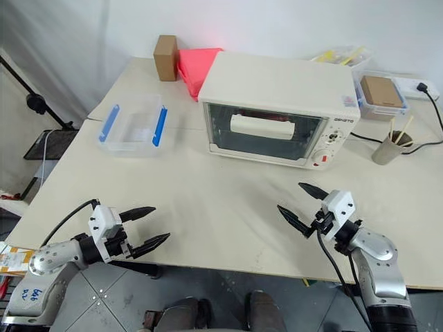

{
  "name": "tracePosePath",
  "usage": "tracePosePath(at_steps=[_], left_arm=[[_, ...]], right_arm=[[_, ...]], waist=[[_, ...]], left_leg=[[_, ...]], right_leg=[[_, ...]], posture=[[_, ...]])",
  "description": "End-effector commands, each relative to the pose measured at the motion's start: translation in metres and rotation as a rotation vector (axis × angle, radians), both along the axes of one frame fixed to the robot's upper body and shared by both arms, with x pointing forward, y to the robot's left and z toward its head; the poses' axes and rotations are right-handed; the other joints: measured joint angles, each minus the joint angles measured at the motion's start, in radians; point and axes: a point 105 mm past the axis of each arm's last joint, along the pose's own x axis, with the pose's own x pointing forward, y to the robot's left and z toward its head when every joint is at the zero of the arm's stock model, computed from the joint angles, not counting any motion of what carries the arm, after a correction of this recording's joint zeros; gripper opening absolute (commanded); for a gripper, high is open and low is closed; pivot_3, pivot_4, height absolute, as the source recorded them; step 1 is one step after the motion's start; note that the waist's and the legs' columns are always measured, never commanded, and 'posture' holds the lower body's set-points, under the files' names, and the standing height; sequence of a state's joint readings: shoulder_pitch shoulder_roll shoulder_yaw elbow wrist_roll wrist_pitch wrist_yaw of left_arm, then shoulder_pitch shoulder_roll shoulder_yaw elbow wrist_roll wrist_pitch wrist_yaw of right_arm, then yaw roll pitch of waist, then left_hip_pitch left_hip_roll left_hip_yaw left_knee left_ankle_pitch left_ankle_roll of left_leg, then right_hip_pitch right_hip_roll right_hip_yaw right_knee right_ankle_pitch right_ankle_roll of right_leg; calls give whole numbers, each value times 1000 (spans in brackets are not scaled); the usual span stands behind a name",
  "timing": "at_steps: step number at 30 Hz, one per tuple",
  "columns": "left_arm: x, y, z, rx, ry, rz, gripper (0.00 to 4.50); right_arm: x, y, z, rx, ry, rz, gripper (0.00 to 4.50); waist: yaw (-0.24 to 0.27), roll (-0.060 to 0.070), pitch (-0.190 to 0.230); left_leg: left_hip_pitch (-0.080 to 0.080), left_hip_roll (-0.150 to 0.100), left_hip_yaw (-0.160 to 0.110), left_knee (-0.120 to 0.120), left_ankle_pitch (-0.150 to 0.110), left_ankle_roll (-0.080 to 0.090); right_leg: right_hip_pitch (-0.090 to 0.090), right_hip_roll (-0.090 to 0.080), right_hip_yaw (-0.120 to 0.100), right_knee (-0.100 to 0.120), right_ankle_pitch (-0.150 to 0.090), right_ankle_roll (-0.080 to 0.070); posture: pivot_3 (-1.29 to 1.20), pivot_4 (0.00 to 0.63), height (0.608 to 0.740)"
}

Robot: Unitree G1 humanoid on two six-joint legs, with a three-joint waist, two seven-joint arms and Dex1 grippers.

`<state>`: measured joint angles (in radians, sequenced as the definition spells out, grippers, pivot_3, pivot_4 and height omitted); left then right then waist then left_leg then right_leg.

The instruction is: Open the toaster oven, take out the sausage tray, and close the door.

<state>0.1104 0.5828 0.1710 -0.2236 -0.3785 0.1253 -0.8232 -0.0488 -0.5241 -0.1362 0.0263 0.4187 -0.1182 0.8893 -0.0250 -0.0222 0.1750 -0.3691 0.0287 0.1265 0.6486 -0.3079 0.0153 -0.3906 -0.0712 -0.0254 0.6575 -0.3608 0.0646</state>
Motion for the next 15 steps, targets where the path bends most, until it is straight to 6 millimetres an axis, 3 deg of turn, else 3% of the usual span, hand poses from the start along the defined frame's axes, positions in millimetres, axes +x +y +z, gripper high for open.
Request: tracePosePath(at_steps=[1,5,11,15], left_arm=[[6,-6,20,-8,-99,-14,4491],[12,-10,32,-86,-86,-57,4491],[36,-12,76,-263,-162,-80,4491],[40,-22,84,-301,-157,-124,4491]], right_arm=[[0,0,7,45,-5,6,4500],[8,5,30,127,-3,20,4500],[24,10,68,204,-30,43,4500],[33,15,86,225,-71,58,4500]], waist=[[-1,0,0],[-7,1,0],[-4,1,1],[-5,1,1]], left_leg=[[0,0,0,0,0,0],[0,0,0,0,0,0],[0,0,-2,1,2,0],[-2,0,-2,1,2,0]], right_leg=[[0,0,0,0,0,0],[0,0,0,1,0,0],[0,0,-2,3,0,0],[-1,0,-3,2,0,0]], posture=[[0,150,740],[0,150,740],[0,150,740],[0,150,740]])
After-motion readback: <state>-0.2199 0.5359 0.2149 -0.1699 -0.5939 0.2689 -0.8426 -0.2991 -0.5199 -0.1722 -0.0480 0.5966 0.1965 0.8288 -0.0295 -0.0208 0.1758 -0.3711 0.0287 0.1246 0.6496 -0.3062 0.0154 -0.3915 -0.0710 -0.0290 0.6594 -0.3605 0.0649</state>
